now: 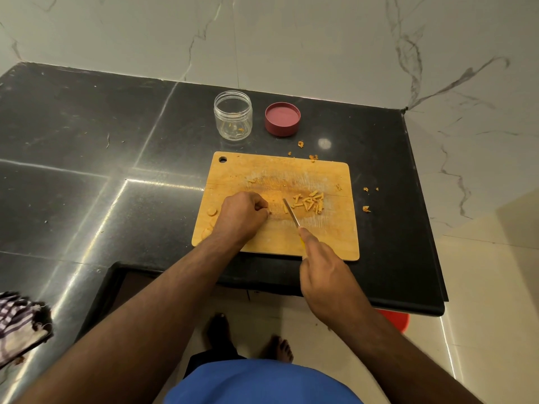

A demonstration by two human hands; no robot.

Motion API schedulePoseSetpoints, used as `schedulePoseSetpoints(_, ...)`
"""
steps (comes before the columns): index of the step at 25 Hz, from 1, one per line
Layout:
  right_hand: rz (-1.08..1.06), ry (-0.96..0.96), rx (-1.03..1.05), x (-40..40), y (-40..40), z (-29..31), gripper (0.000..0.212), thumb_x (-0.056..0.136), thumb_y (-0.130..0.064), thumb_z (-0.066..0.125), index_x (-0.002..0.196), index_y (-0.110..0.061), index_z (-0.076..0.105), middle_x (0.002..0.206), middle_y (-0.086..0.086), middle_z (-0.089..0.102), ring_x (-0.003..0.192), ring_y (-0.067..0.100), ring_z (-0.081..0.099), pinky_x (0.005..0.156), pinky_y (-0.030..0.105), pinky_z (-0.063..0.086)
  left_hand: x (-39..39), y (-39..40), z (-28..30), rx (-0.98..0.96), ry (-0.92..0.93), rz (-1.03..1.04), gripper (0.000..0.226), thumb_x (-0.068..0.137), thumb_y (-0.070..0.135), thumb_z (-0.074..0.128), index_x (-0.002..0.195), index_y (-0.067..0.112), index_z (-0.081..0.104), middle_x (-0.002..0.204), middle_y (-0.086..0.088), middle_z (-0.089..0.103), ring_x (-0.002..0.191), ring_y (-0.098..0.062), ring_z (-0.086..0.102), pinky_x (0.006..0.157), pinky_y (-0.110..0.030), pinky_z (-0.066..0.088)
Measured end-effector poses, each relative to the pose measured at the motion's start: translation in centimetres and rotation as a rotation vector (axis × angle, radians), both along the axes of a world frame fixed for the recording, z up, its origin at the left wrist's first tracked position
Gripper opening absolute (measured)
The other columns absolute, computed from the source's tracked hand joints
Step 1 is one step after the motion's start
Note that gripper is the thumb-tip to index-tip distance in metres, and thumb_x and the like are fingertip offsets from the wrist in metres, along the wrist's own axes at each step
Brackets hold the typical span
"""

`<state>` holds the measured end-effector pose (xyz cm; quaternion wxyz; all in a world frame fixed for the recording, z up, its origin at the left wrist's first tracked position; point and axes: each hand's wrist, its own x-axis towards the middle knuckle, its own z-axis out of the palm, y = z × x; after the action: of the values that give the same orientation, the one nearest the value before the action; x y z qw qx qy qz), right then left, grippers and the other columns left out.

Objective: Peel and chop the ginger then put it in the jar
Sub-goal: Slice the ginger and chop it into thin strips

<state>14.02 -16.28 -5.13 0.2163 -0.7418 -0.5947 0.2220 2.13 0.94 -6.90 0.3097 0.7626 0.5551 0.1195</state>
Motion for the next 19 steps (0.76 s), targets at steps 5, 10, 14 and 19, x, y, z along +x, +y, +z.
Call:
schedulePoseSetpoints(5,0.046,0.060,-0.011,-0.9,1.5,-0.7,0.054,0.102,-0.017,0.039,0.154,-0.022,0.025,0.124,0.002,0.054,0.099,0.015,0.055,0.085,0.035,0.050,0.0,-0.1,-0.1,-0.006,-0.012,0.026,0.021,0.093,0.021,0.067,0.112,0.016,0.074,0.109,0.001,0.072,0.088,-0.006,0.057,0.074,-0.021,0.044)
schedulePoseSetpoints(10,0.059,0.047,-0.050,-1.2,2.5,-1.1,0.053,0.103,-0.018,0.037,0.154,-0.023,0.025,0.123,0.003,0.054,0.098,0.018,0.056,0.084,0.039,0.051,0.2,0.2,0.0,-0.013,-0.007,0.024,0.018,0.094,0.020,0.066,0.108,0.015,0.076,0.108,0.002,0.073,0.085,-0.006,0.056,0.062,-0.015,0.036)
schedulePoseSetpoints(14,0.079,0.061,-0.075,-1.2,2.8,-1.4,0.053,0.103,-0.018,0.036,0.154,-0.024,0.023,0.123,0.004,0.055,0.098,0.020,0.055,0.084,0.041,0.050,0.1,0.2,0.0,0.001,-0.007,0.017,0.019,0.093,0.020,0.066,0.108,0.014,0.076,0.106,0.002,0.073,0.083,-0.005,0.055,0.058,-0.013,0.034)
schedulePoseSetpoints(19,0.068,0.094,-0.061,-1.1,2.3,-1.7,0.053,0.103,-0.017,0.037,0.154,-0.022,0.025,0.131,0.006,0.055,0.107,0.015,0.054,0.090,0.033,0.049,0.2,0.2,0.0,0.003,-0.009,0.020,0.018,0.093,0.020,0.066,0.107,0.014,0.076,0.105,0.003,0.073,0.085,-0.006,0.057,0.071,-0.021,0.042)
